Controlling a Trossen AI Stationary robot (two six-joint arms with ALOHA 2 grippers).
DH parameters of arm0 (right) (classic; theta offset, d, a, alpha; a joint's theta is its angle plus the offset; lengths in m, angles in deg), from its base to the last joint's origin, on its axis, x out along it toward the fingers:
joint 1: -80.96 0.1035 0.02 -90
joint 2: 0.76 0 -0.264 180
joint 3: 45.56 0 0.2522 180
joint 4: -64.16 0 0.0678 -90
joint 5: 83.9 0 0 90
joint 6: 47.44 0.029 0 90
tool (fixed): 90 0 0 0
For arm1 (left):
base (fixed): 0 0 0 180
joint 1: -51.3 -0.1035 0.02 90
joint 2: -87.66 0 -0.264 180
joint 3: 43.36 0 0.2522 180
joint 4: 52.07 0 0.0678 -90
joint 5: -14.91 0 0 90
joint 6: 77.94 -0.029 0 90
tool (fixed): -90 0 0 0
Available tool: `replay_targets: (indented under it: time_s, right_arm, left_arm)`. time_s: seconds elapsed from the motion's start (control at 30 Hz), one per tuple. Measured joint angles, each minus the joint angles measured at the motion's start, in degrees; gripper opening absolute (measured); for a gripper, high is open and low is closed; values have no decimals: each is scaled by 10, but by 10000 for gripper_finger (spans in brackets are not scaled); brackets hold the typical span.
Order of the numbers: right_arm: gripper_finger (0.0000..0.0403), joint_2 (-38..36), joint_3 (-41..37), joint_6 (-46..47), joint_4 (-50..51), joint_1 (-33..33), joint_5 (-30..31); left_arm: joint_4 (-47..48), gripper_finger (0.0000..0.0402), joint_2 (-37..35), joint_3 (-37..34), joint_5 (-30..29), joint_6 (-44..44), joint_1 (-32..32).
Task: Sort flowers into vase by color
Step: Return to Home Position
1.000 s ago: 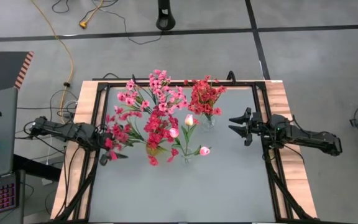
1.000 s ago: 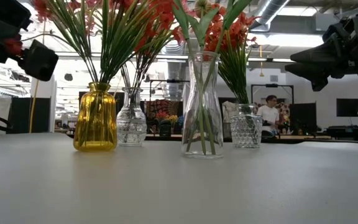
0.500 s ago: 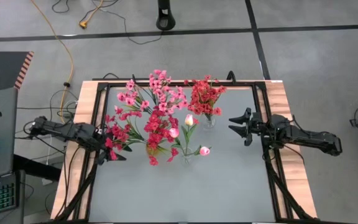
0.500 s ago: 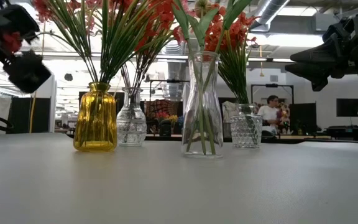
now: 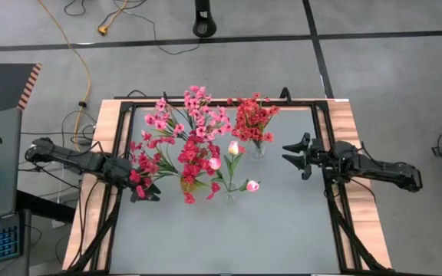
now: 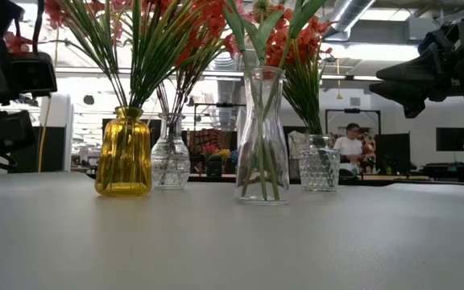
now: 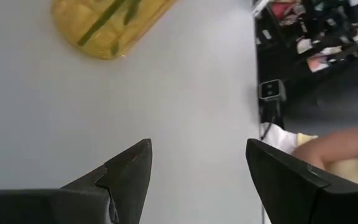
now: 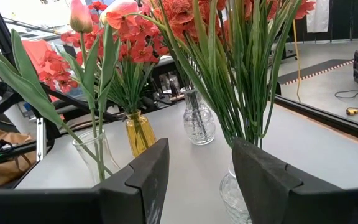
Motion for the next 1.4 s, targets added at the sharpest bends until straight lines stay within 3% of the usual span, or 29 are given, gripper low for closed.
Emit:
replay_targets:
  time_s: [0.13,0.3,0.5,0.83,1.17,1.4]
  right_arm:
    - [202,0,0,0,0,0,0]
    - [202,0,0,0,0,0,0]
    - [202,0,0,0,0,0,0]
    - [202,0,0,0,0,0,0]
    - [202,0,0,0,0,0,0]
    - [202,0,0,0,0,0,0]
  left_arm:
    - [-4,248,10,0,-42,-24,0]
    - [-35,248,3,-3,-106,-119,0]
    - [-58,248,-8,-3,-263,-238,0]
    - [-164,216,-59,-2,-322,-466,0]
    - [-131,137,-142,-1,-366,-572,0]
    - [-101,92,-140,-1,-369,-593,0]
